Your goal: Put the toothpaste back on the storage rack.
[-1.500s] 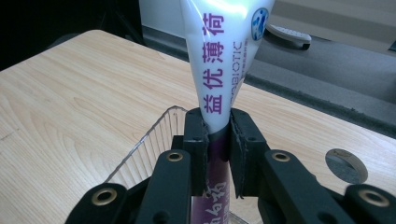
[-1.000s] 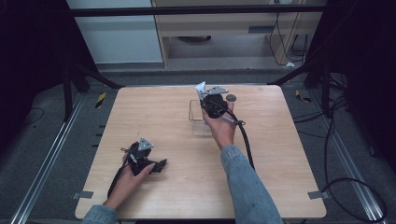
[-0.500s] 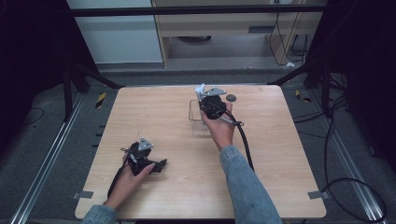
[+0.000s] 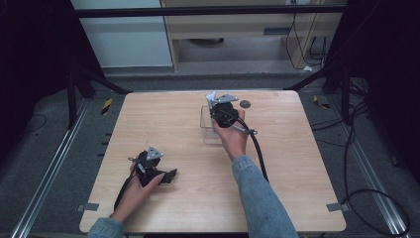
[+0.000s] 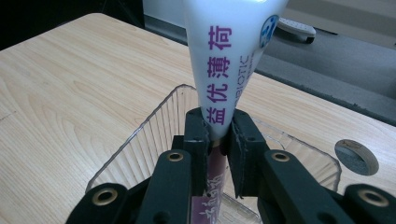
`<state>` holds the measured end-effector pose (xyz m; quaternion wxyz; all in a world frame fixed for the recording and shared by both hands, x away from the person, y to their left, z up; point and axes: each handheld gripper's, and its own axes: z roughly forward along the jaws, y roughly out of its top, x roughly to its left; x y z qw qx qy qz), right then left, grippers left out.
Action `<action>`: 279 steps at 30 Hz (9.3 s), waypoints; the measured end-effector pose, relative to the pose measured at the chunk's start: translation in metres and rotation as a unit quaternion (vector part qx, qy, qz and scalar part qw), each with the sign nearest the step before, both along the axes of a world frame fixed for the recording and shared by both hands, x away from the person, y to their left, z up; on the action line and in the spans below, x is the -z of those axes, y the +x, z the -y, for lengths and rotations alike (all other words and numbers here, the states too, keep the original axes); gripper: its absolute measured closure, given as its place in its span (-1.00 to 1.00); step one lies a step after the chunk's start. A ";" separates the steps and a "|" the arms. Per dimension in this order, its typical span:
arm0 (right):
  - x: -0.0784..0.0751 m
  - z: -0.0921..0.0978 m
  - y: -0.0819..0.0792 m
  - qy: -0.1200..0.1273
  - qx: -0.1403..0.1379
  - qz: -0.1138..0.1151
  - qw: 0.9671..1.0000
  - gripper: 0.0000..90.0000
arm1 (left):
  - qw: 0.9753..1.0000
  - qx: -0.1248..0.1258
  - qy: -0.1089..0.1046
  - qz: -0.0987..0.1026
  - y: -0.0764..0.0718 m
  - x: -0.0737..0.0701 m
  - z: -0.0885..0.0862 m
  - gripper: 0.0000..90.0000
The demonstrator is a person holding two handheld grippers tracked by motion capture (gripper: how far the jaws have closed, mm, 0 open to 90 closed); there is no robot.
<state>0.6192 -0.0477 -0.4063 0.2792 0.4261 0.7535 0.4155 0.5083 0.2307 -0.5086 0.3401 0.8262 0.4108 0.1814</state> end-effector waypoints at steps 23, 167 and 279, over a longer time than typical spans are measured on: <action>0.000 -0.015 0.006 -0.015 -0.007 0.000 1.000 0.73 | 1.000 0.000 0.000 0.000 0.000 0.000 0.000 -1.00; -0.030 0.081 -0.049 0.022 -0.039 -0.043 0.998 -0.74 | 1.000 0.001 0.001 0.000 0.000 0.000 0.000 -1.00; 0.105 0.207 -0.051 -0.005 0.189 -0.124 0.974 -0.99 | 1.000 0.000 0.001 0.001 -0.001 0.000 0.000 -1.00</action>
